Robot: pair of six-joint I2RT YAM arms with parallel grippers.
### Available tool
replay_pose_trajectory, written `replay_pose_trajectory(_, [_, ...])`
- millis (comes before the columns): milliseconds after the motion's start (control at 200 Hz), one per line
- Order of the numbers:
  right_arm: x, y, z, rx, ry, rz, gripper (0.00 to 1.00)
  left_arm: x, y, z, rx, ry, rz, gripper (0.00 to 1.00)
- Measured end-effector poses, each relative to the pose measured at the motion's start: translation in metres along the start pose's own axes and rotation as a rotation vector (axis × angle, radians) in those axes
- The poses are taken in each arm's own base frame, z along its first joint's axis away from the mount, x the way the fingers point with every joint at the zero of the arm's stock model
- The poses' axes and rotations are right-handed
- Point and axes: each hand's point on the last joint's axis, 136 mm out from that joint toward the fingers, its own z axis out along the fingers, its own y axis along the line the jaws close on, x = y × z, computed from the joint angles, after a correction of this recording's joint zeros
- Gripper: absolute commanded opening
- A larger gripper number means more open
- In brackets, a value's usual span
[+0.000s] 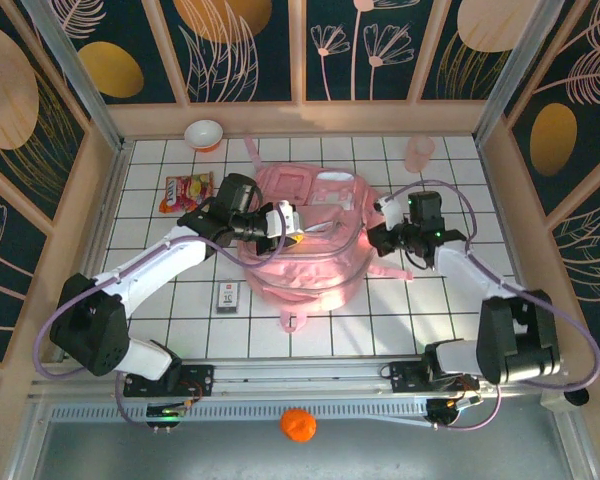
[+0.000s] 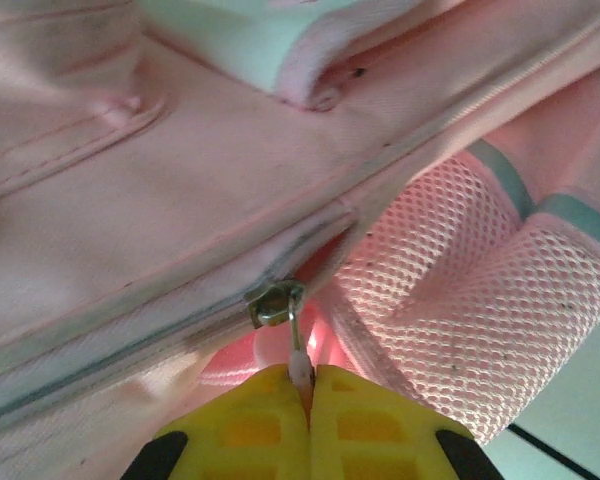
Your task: Pack the student bag
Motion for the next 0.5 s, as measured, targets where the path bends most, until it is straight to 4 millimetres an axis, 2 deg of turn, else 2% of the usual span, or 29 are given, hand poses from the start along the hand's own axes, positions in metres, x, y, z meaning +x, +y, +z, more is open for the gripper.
replay_pose_trajectory(145, [-0.015, -0.003, 0.007, -0.037, -0.02, 0.012, 0.0, -0.001, 0.005, -0.001, -0.042, -0.015, -0.034, 0.0])
replay_pose_trajectory(225, [-0.02, -0.003, 0.003, -0.031, -0.038, 0.018, 0.27, -0.003, 0.01, -0.001, -0.067, -0.026, -0.059, 0.0])
replay_pose_trajectory(255, [-0.023, -0.006, 0.0, -0.014, -0.046, 0.021, 0.34, -0.003, 0.011, -0.001, -0.073, -0.027, -0.068, 0.0])
replay_pose_trajectory(300, [-0.028, -0.014, -0.008, 0.028, -0.069, 0.045, 0.39, -0.005, 0.013, -0.001, -0.081, -0.032, -0.075, 0.0])
replay_pose_trajectory(375, [-0.041, -0.023, -0.029, 0.088, -0.129, 0.062, 0.43, -0.005, 0.016, 0.001, -0.087, -0.037, -0.082, 0.0])
replay_pose_trajectory(500, [-0.066, -0.009, -0.064, 0.101, -0.244, 0.064, 0.43, -0.004, 0.022, 0.015, -0.058, -0.037, -0.092, 0.03])
